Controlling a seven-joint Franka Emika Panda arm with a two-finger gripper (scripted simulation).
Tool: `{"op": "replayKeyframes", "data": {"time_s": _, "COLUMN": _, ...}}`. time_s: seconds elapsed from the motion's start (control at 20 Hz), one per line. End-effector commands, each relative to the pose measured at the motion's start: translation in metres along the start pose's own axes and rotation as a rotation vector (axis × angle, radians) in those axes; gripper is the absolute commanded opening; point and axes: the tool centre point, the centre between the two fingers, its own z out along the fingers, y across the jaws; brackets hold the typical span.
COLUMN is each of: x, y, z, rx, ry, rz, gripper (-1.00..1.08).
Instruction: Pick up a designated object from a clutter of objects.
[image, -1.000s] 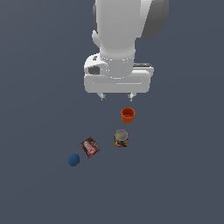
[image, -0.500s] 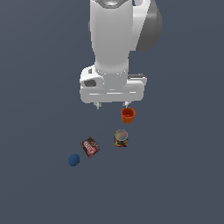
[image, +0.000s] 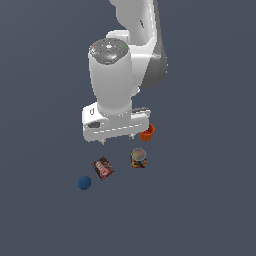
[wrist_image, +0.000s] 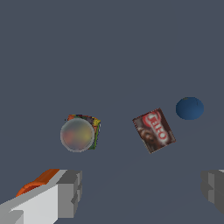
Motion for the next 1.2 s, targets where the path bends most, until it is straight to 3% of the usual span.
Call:
{"op": "replayKeyframes", "data": {"time_s": 0.0, "x": 0.003, "y": 0.012, "z": 0.020, "rx": -0.003, "ry": -0.002, "rz": -0.055, "gripper": 1.00}}
{"op": "replayKeyframes", "data": {"time_s": 0.65, "x": 0.006, "y": 0.064, "z": 0.120, "rx": 0.001, "ry": -0.004, "rz": -0.319, "gripper": 1.00}}
{"op": "replayKeyframes", "data": {"time_s": 1.15, "x": 0.002, "y": 0.081, "z": 0.159, "rx": 0.008, "ry": -0.001, "rz": -0.418, "gripper": 1.00}}
